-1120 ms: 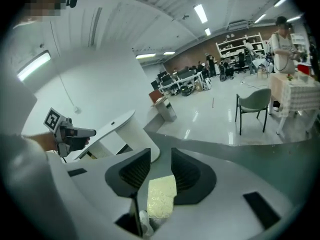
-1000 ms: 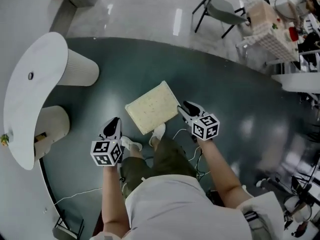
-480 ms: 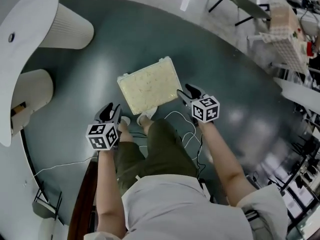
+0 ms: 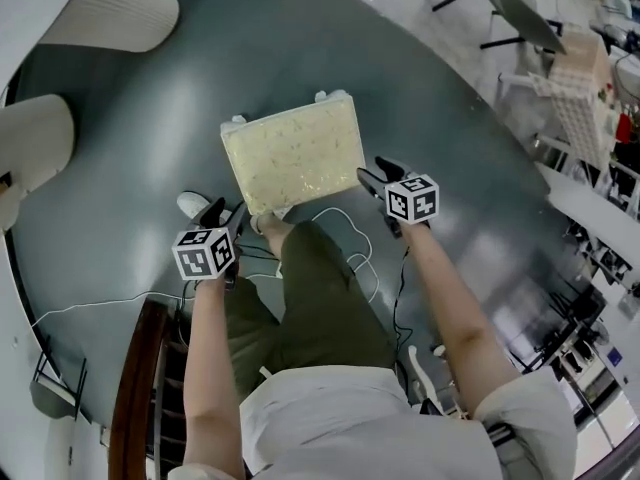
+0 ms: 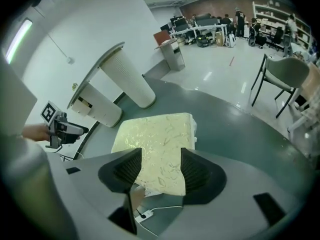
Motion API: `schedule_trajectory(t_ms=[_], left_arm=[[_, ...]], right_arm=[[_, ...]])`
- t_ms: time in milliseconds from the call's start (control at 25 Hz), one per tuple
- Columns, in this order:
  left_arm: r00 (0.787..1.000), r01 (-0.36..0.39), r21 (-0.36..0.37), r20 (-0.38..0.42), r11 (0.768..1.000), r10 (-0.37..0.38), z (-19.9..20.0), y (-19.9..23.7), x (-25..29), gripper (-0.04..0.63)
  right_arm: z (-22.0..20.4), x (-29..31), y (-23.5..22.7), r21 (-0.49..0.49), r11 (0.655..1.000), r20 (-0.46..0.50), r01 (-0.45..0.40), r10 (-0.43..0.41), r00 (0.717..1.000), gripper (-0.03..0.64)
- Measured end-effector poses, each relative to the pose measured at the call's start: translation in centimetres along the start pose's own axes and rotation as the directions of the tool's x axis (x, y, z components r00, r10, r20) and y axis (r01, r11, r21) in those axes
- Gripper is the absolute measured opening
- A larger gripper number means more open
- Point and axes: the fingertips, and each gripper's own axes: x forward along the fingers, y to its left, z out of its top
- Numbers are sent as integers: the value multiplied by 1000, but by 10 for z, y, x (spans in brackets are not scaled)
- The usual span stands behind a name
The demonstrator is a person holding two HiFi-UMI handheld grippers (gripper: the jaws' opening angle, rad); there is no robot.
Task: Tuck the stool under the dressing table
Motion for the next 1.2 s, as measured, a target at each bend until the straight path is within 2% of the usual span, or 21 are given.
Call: schedule_trajectory(t_ms=[280,480,600,720,960,1200], left_arm=[[993,-23,8,-120,1000,24,-49,27,49,272],[980,-19,71,-197,997,33,-78,40,75,308],[970,23,92,-244,995,0,-93,40,91,328],[956,75,122,-291,990,-37,-106,37,105,341],[925,136,274,-378,952,-24,-124,46,124,344],[903,224,270,-419,936,-95,-122,50,134,345]], right_arm=[[-13,49,-20,-30,997,-67,-69,67,996,307],[-29,73,-36,28,995,-100,-98,100,990,359],[-34,81,-42,53,991,-93,-125,129,987,375],[-34,88,-45,31,987,-101,-156,158,982,390],[-43,97,-43,38,986,-128,-163,166,978,395],[-42,103,-47,18,993,-112,-115,117,987,397]])
